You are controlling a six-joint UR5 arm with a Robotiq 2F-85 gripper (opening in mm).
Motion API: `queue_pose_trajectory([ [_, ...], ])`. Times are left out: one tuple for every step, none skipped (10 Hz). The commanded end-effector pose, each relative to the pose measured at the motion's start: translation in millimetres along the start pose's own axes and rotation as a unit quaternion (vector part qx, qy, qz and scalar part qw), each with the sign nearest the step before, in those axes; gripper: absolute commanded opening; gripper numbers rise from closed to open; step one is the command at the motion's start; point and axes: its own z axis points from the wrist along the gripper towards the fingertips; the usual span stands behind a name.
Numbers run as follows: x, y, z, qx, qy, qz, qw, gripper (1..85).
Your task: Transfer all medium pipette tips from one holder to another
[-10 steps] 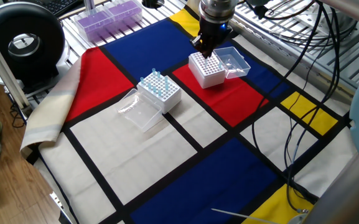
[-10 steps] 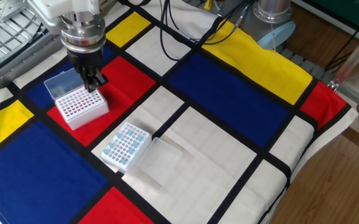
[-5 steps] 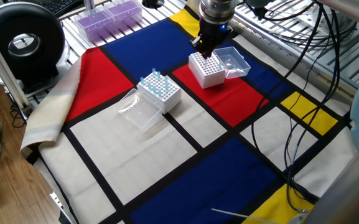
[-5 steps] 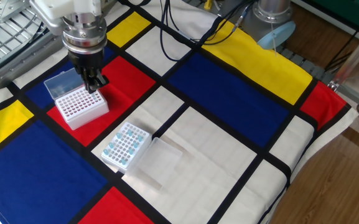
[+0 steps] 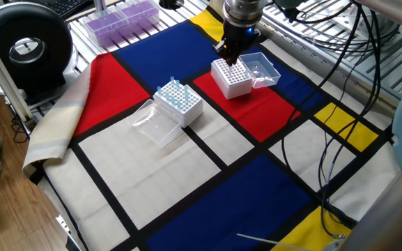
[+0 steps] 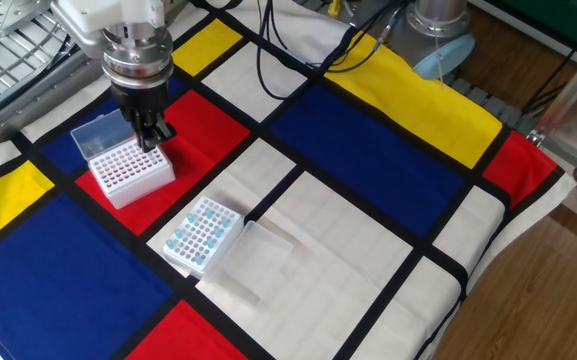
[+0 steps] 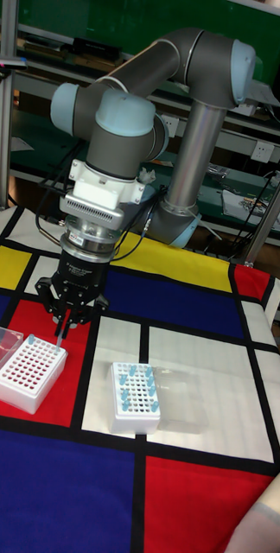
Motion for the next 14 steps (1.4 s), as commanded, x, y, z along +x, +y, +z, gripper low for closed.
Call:
queue_pose_trajectory([
  [-1.7, 1.6, 3.9, -0.01, -0.005, 0.0, 0.9999, 1.0],
  [-1.1, 2.5, 4.9, -0.014, -0.005, -0.002, 0.9999, 1.0],
  [2.2, 4.5, 5.7, -0.019, 0.001, -0.005, 0.9998, 1.0],
  [7.3, 12.0, 5.6, -0.033, 0.011, -0.007, 0.9994, 1.0],
  [13.2, 9.8, 5.5, -0.031, 0.022, -0.018, 0.9991, 3.7],
  [15.8, 7.8, 5.4, -0.029, 0.027, -0.024, 0.9989, 8.7],
  [17.5, 6.8, 5.6, -0.03, 0.029, -0.032, 0.9986, 13.3],
  [20.9, 6.0, 5.6, -0.032, 0.034, -0.041, 0.9981, 17.3],
  [22.9, 5.3, 5.7, -0.034, 0.037, -0.045, 0.9977, 20.0],
  [25.0, 4.9, 5.8, -0.036, 0.04, -0.047, 0.9974, 21.7],
  [26.8, 3.3, 6.0, -0.036, 0.043, -0.052, 0.9971, 24.0],
  [27.3, 3.2, 6.3, -0.037, 0.044, -0.052, 0.997, 24.7],
  [27.3, 3.1, 6.4, -0.037, 0.044, -0.05, 0.9971, 24.7],
  [27.8, 2.7, 6.2, -0.037, 0.045, -0.046, 0.9972, 23.3],
])
